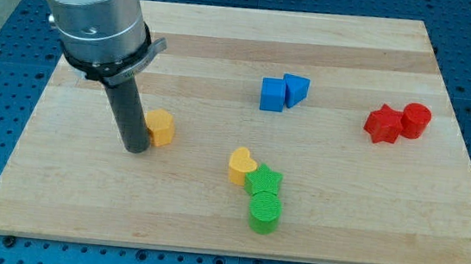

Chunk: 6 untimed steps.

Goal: Slide yellow heart down and left

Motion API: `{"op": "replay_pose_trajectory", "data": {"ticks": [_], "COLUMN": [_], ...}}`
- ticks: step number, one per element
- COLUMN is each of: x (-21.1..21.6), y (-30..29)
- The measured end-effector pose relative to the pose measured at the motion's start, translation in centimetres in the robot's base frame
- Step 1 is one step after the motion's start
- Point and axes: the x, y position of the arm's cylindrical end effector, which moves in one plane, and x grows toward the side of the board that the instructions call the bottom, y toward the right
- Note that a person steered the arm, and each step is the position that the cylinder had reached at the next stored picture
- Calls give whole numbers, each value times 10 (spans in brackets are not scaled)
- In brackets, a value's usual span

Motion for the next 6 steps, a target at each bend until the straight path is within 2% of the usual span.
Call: {"op": "replay_pose_trajectory", "data": {"ticks": [1,3,4,5,6], "x": [9,-46,-40,-16,-3], "y": [44,104,158,162,126]}}
